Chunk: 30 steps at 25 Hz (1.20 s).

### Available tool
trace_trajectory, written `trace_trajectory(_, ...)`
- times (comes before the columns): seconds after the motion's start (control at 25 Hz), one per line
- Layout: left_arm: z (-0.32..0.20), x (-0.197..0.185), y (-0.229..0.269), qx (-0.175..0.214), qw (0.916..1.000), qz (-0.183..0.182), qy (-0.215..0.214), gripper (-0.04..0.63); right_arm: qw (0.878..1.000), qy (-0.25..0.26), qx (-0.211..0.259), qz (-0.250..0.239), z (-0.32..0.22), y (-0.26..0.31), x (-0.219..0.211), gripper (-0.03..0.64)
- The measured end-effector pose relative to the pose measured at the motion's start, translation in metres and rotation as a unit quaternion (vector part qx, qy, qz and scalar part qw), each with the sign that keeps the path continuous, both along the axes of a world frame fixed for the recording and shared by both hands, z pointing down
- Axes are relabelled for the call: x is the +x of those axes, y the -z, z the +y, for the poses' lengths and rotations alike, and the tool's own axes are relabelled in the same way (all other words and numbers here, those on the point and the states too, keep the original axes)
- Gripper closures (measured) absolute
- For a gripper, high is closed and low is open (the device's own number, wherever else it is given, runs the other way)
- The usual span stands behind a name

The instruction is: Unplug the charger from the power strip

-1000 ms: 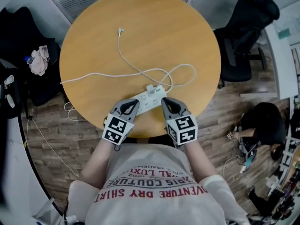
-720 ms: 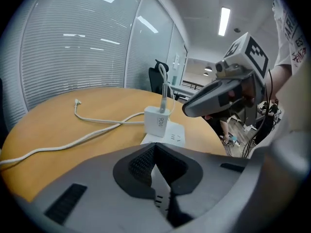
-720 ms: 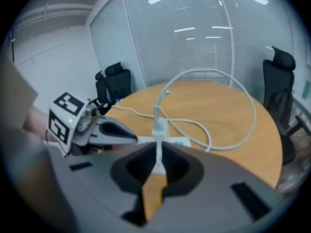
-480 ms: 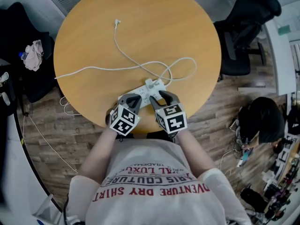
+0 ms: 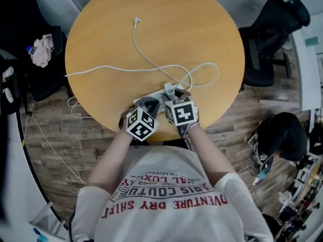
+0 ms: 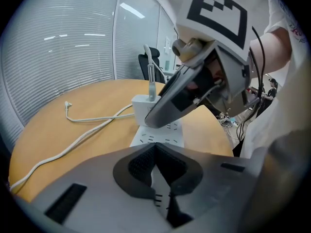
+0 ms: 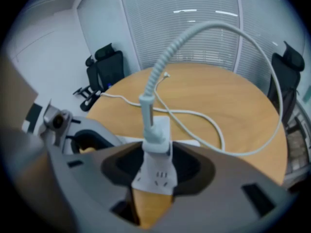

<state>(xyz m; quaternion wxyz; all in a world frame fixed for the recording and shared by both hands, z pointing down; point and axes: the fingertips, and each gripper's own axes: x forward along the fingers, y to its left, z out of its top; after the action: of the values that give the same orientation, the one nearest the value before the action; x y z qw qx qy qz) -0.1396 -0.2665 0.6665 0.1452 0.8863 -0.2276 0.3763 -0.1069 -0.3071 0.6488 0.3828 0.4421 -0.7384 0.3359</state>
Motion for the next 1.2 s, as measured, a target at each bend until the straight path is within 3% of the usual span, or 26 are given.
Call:
trace_trajectory(0.2,0.000,0.000,0.000,0.006,1.0000,-0.002,-0.002,0.565,0.999,-0.028,-0.023,0.002,-0.005,-0.014,0.001,0.438)
trace_trajectory(0.48,-0.002,-0.003,-0.001,0.007,1.0000,-0.004,0.000,0.565,0.999,0.006,-0.032,0.036,-0.003,-0.014,-0.005,0.459)
trace_trajectory(0.64,-0.001,-0.003,0.000,0.011,0.9999,0.000,-0.002,0.565,0.999,0.000,-0.029,0.046,0.004,-0.012,-0.004,0.460)
trace_trajectory(0.76,0.000,-0.001,0.000,0.021,0.9997,-0.004,-0.010,0.565,0.999,-0.001,-0.007,0.050,0.005,-0.002,0.000,0.462)
trace_trajectory(0.92,-0.001,-0.003,-0.001,0.028,0.9995,-0.011,-0.013,0.565,0.996,0.035,0.060,0.053,-0.010,0.040,-0.011,0.462)
trace_trajectory(1.2,-0.001,-0.001,-0.001,0.009,0.9999,-0.005,-0.013,0.565,0.998,0.009,0.061,0.021,-0.009,0.060,0.003,0.462)
